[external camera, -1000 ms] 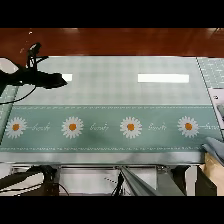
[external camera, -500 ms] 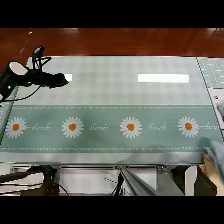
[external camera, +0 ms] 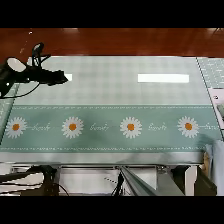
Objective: Fold the shirts.
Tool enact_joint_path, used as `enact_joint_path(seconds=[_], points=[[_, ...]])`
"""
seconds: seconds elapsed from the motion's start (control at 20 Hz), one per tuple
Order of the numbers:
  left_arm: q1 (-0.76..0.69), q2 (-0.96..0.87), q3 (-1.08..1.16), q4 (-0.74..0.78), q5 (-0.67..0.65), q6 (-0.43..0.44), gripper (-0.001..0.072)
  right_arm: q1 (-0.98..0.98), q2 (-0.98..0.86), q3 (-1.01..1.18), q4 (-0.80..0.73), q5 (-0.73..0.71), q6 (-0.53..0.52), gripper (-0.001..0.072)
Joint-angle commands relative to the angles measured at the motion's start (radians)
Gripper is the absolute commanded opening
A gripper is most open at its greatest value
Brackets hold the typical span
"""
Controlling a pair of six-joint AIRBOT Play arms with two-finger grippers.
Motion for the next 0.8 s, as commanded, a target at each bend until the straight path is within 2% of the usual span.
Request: enact_joint_path(seconds=[0.0,0.1,0.2,0.25,0.3,0.35,0.45,0.5,0.55,0.6,0.65,0.75], points=[[-0.008,0.024,0.119,-0.032,-0.169,0.077,0.0330,0.002,-0.054,0.003,0.638,-0.115,-0.205,0.0465],[-0.052,0.057,0.188,-0.050,-0.263,0.130,0.0331,0.014,-0.114,0.003,0.817,-0.113,-0.204,0.0464],[-0.131,0.090,0.199,0.011,-0.268,0.129,0.0337,0.086,-0.170,0.003,0.824,-0.130,-0.205,0.0464],[-0.187,0.094,0.199,0.090,-0.278,0.121,0.0487,0.135,-0.200,0.003,0.823,-0.136,-0.205,0.0464],[-0.248,0.092,0.198,0.190,-0.295,0.072,0.0635,0.203,-0.230,0.003,0.823,-0.152,-0.206,0.0465],[-0.306,0.089,0.198,0.291,-0.310,0.010,0.0666,0.283,-0.261,0.003,0.821,-0.183,-0.207,0.0465],[-0.420,0.087,0.198,0.513,-0.332,-0.146,0.0666,0.456,-0.330,0.003,0.755,-0.248,-0.202,0.0465],[-0.467,0.087,0.198,0.612,-0.332,-0.220,0.0665,0.541,-0.368,0.003,0.689,-0.265,-0.194,0.0489],[-0.497,0.087,0.198,0.673,-0.331,-0.266,0.0665,0.628,-0.410,0.003,0.609,-0.269,-0.167,0.0548],[-0.513,0.087,0.195,0.693,-0.331,-0.294,0.0665,0.696,-0.448,0.003,0.538,-0.268,-0.122,0.0557],[-0.515,0.087,0.188,0.692,-0.331,-0.319,0.0665,0.755,-0.486,0.003,0.486,-0.269,-0.077,0.0609],[-0.507,0.087,0.160,0.692,-0.358,-0.373,0.0664,0.834,-0.544,0.003,0.458,-0.280,-0.041,0.0609]])
